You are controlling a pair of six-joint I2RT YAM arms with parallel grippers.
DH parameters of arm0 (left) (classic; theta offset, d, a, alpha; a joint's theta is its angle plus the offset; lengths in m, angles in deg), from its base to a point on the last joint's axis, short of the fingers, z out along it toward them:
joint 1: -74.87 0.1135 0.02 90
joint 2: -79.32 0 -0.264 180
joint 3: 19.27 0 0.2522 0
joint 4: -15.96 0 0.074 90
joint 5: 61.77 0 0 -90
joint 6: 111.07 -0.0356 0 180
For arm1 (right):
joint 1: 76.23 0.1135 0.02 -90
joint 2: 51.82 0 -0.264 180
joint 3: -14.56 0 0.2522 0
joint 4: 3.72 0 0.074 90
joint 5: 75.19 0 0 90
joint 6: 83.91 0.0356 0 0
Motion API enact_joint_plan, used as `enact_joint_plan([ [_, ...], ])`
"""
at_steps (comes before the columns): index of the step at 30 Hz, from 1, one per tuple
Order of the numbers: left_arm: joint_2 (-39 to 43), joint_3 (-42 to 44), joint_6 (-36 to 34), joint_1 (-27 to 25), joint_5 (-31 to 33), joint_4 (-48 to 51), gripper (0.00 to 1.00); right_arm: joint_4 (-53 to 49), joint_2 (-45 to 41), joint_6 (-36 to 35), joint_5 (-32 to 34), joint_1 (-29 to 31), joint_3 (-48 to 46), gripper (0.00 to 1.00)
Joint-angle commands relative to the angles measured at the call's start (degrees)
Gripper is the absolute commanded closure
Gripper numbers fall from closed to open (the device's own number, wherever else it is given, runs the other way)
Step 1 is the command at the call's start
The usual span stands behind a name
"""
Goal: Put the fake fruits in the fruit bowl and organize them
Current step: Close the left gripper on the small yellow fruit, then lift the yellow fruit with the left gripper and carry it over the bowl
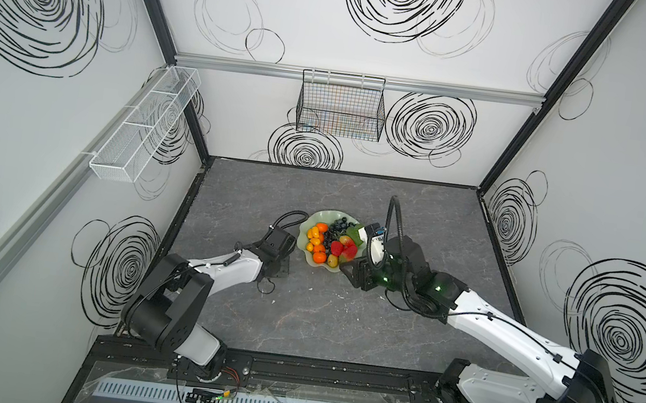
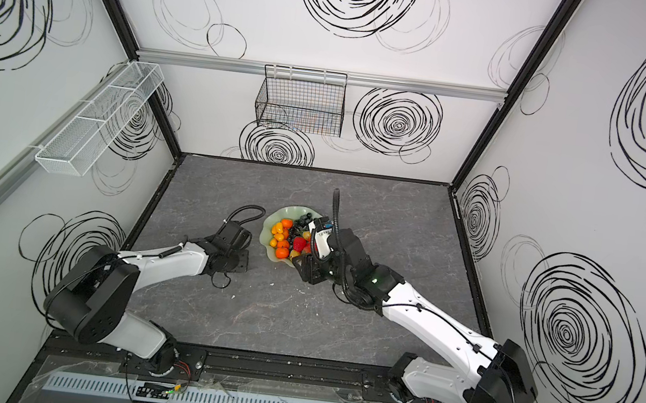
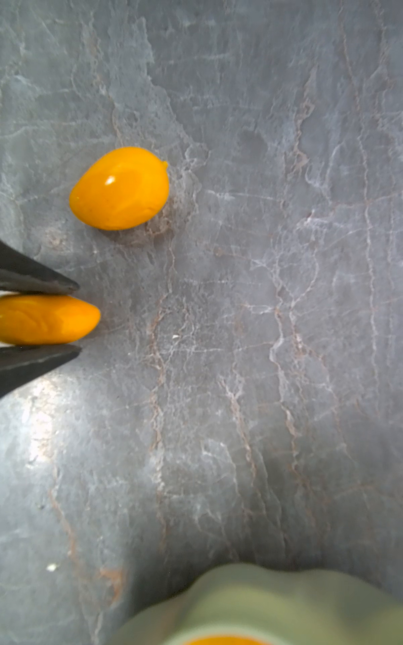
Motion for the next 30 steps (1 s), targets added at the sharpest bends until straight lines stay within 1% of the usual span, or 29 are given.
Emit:
enact_joint_plan([
  [1, -1.3, -1.4, -0.3, -0.3, 0.8, 1.1, 0.75, 1.6, 0.7, -0.1, 0.1, -0.2, 0.4, 0.4],
  [6, 0.3, -1.5, -0.2, -1.2, 2.4, 2.0, 0.76, 2.0, -0.1, 0.2, -0.1, -0.2, 0.3, 0.35],
  [8, 1.4, -1.7, 0.0, -1.5, 3.2, 2.6, 0.76, 2.1, -0.4, 0.2, 0.2, -0.3, 0.0, 0.29],
  [11, 3.3, -2.3, 0.1, -2.5, 4.2, 4.1, 0.76, 2.4, -0.9, 0.4, 0.8, -0.4, -0.4, 0.22],
  [14, 5.4, -3.3, -0.3, -3.7, 4.6, 5.2, 0.76, 2.7, -1.5, 1.3, 1.9, -0.7, -1.2, 0.18],
  [17, 7.1, -4.9, -1.0, -4.5, 3.5, 5.7, 0.76, 3.3, -2.1, 2.4, 3.1, -1.5, -2.3, 0.17],
  [22, 6.5, -10.3, -2.2, -6.5, 2.5, 7.7, 0.76, 2.8, -2.9, 4.1, 4.0, -3.8, -3.5, 0.17],
  [25, 5.2, -13.3, -2.5, -7.5, 2.1, 8.2, 0.76, 2.1, -3.5, 5.3, 4.2, -5.5, -3.8, 0.17],
  [30, 1.2, -17.8, -3.0, -7.7, 0.8, 7.6, 0.76, 2.4, -4.5, 5.4, 2.7, -7.7, -5.2, 0.18],
])
